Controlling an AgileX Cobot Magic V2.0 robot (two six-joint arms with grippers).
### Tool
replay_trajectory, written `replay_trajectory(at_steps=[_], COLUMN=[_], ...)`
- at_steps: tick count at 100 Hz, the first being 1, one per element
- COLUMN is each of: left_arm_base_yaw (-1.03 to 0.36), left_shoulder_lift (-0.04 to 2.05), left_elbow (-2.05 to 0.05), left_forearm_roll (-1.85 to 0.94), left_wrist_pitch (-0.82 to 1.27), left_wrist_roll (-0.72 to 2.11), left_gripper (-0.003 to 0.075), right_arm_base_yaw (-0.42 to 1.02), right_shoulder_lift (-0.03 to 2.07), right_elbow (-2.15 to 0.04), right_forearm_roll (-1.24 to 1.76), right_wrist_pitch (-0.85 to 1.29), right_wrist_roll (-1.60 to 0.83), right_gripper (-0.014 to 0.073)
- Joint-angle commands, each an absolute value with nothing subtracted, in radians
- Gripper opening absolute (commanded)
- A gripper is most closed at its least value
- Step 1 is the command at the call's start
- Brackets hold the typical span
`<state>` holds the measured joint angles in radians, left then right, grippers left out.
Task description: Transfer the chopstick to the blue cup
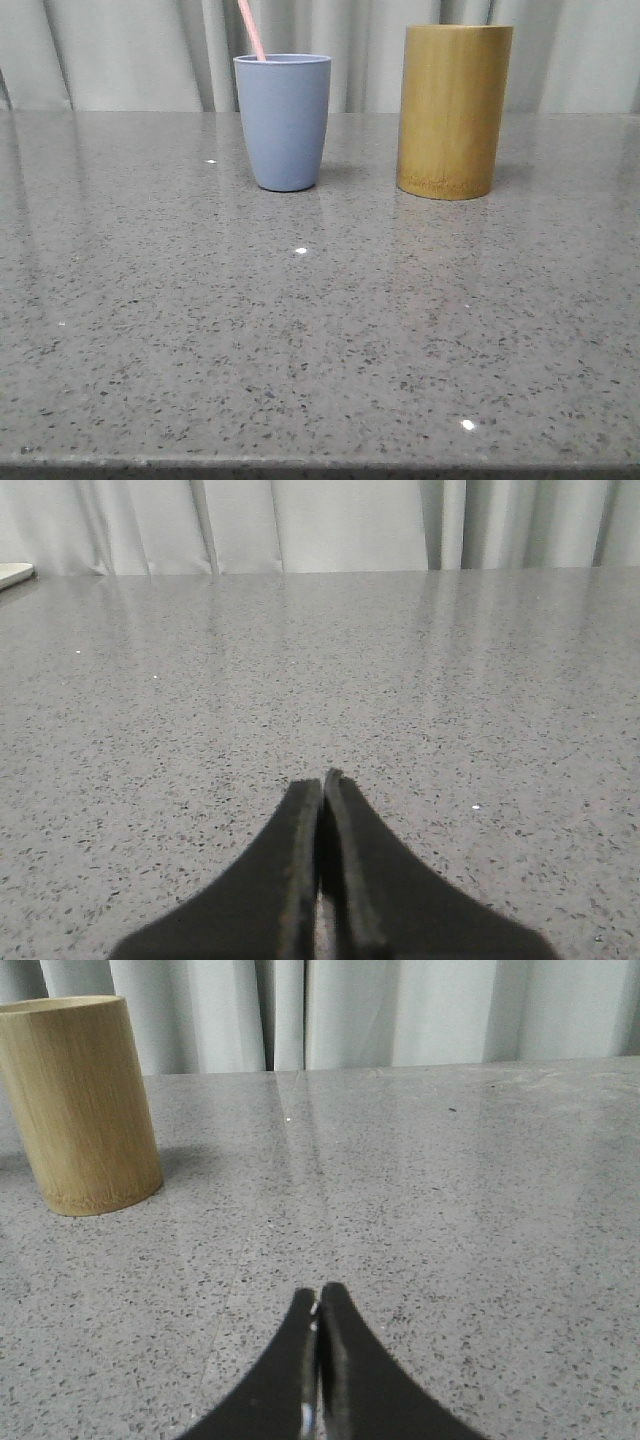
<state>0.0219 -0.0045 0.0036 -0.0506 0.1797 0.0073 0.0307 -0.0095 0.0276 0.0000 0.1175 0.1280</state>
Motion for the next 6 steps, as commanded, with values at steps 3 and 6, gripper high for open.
replay_trajectory(at_steps=[3,6], left_arm_base_yaw=[0.024,0.024], left_shoulder_lift=[-0.038,-0.038], left_elbow=[0.011,0.011], left_forearm_roll=[-0.058,-0.058], left_wrist_pitch=[0.095,0.095], left_wrist_roll=[0.010,0.010], left_gripper=[-0.0019,-0.0019], right_arm_base_yaw=[0.026,0.026], right_shoulder_lift=[-0.031,-0.031], right_elbow=[0.029,0.029], right_forearm_roll=[-0.015,-0.015], right_wrist_pitch=[0.042,0.042], right_wrist_roll=[0.128,0.128], right_gripper=[-0.0067,-0.0067])
